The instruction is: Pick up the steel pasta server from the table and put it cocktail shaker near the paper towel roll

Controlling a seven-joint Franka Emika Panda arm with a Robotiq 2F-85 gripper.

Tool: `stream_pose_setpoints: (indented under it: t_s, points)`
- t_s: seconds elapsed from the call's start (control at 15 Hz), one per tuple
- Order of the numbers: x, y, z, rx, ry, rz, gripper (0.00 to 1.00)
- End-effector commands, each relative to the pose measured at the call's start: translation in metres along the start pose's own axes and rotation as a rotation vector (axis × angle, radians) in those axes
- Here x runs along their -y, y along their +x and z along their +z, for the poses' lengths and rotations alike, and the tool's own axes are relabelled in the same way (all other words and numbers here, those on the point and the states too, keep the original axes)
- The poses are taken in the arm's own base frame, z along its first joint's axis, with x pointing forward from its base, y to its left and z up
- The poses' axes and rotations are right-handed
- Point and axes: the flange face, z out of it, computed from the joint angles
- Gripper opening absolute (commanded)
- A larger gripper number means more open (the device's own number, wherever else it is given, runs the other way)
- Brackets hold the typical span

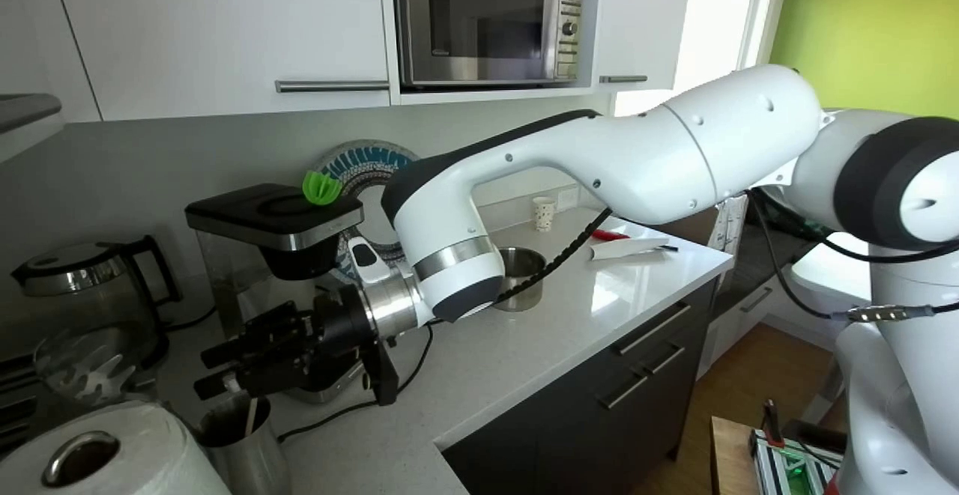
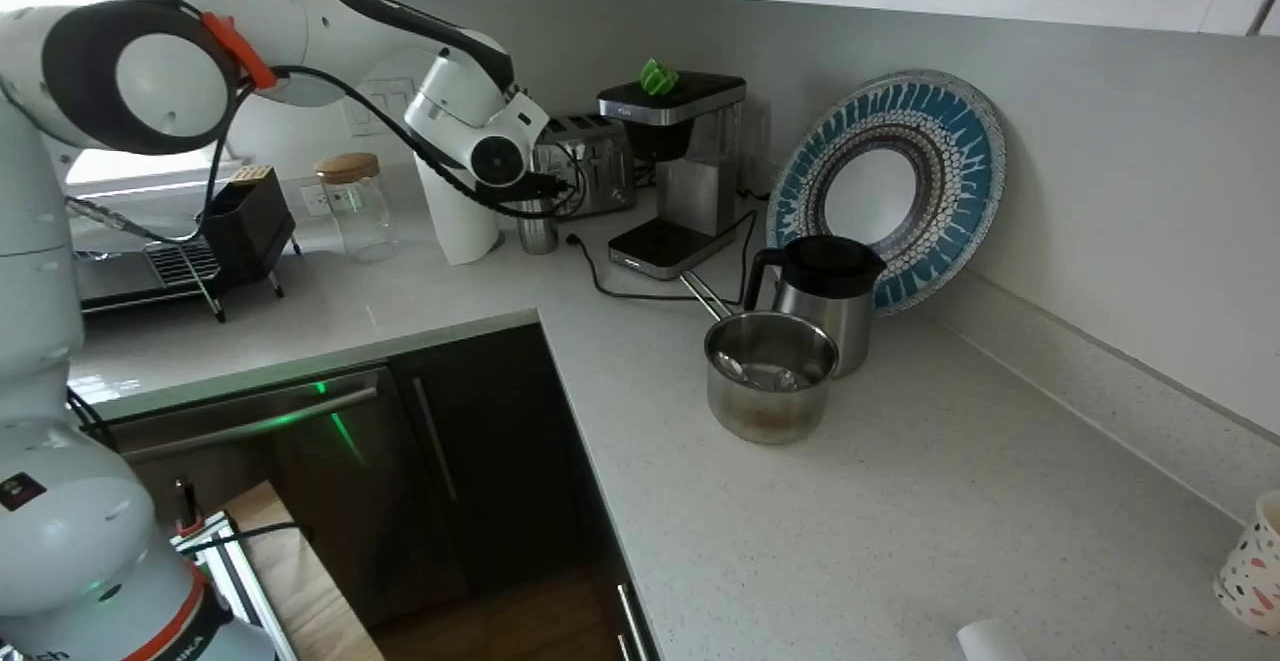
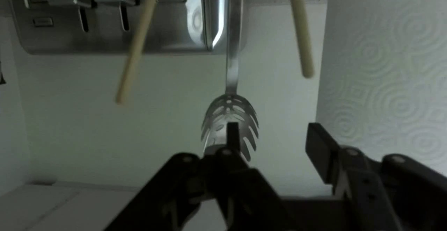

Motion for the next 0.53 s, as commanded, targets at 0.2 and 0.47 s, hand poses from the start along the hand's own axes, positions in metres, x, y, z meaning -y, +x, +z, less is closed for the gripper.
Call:
stream_pose_setpoints:
  t_s: [0.2,0.47]
  points:
    - [0.039,0.030,-0.092,0.035,-0.147,-0.081,1.00]
    - [0.048,0.028,-0.144,0.214,-0.271,-0.216,1.00]
